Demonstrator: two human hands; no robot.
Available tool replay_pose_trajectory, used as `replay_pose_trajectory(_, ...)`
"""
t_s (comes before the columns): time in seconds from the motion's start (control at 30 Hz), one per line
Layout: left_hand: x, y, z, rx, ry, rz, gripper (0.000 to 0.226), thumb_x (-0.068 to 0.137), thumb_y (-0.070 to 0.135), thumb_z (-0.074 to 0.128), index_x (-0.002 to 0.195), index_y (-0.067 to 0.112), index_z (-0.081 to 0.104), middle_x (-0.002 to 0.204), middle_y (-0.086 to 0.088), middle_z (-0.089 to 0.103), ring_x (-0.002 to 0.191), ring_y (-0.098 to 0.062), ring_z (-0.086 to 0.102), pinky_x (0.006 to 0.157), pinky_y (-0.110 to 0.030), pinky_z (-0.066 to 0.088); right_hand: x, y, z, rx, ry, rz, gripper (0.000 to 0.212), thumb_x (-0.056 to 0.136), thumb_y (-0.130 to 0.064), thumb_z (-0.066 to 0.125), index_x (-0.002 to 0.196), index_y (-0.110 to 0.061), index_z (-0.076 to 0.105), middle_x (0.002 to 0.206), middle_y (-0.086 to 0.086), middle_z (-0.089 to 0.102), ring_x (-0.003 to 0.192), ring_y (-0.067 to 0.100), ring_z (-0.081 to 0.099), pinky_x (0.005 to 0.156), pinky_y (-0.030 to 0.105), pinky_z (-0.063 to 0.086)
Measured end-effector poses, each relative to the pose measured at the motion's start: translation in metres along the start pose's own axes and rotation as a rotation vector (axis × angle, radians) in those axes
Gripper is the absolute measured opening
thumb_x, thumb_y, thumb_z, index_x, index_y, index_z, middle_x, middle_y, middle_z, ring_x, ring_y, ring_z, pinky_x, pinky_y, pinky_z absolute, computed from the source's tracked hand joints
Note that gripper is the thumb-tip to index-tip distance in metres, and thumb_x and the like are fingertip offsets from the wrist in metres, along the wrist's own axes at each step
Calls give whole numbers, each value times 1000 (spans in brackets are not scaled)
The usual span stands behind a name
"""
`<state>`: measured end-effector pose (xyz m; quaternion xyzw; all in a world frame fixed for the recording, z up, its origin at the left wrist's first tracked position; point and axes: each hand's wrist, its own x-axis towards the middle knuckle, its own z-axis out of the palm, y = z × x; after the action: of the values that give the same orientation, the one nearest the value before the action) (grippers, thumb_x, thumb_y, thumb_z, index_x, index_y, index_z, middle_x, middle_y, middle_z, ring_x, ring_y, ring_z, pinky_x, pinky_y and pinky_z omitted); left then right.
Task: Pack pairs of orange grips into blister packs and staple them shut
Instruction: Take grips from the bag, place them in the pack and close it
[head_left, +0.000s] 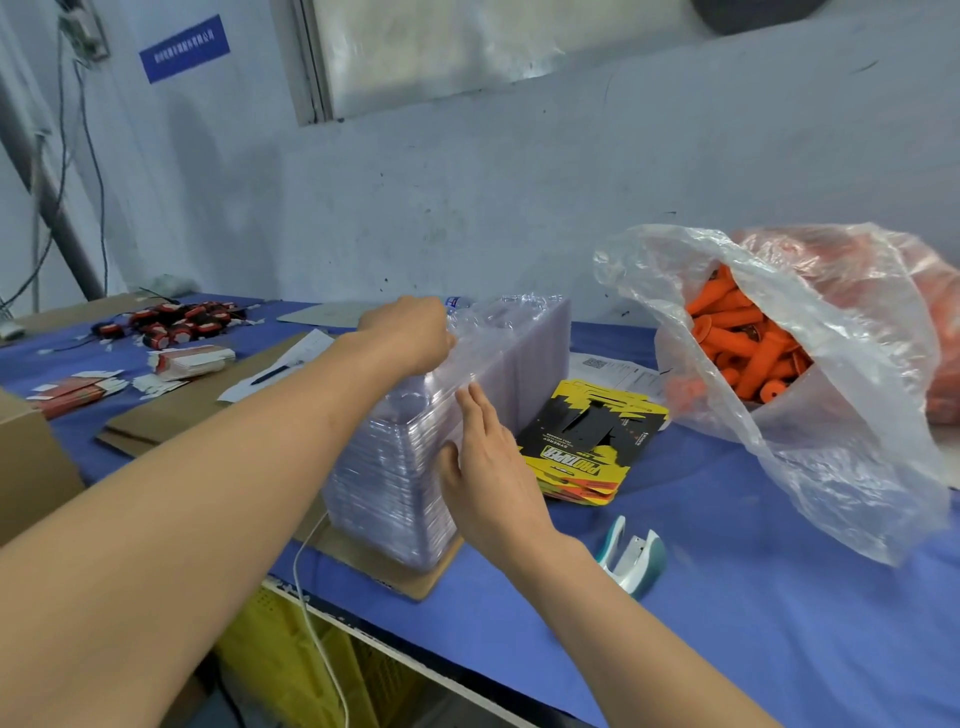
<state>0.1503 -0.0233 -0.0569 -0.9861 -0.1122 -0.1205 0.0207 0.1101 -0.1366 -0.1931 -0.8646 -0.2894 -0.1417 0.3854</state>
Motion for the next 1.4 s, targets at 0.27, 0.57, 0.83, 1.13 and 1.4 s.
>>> replay_pose_trajectory(0.27,7,-3,-14,-26,240,2,35,100,31,47,128,10,52,123,-18,61,112,-38,56,84,-39,41,11,-5,-17,324,87,88,45,102,-28,38,147,-23,38,153,-7,37,135,15,39,111,34,34)
replay_pose_trajectory(0.57,-29,4,-30,50,325,119,37,100,37,48,128,13,51,120,-15,63,112,-37,57,88,-42,43,48,-18,-63,1469,202,589,24,101,-40,48,107,-17,55,103,4,71,89,18,72,66,26,58)
replay_pose_trajectory(0.83,-94,-5,-17,-35,385,296,41,97,47,49,130,23,51,118,-2,63,113,-25,56,95,-39,39,35,-10,-85,1745,131,549,44,101,-50,45,127,-16,51,110,10,74,93,25,74,67,31,59)
replay_pose_trajectory(1.13,-125,-12,-10,-79,515,361,35,93,36,63,121,16,64,107,-5,65,98,-31,62,83,-44,44,9,-20,-111,1747,143,569,42,106,-40,35,124,-11,59,111,11,73,85,27,75,65,34,61)
replay_pose_trajectory(1.4,-155,37,-10,-135,710,486,55,90,58,49,126,19,60,119,-5,58,105,-27,55,93,-40,39,-20,-40,-158,1597,340,498,32,105,-39,38,113,-15,58,103,5,75,78,27,75,56,31,59)
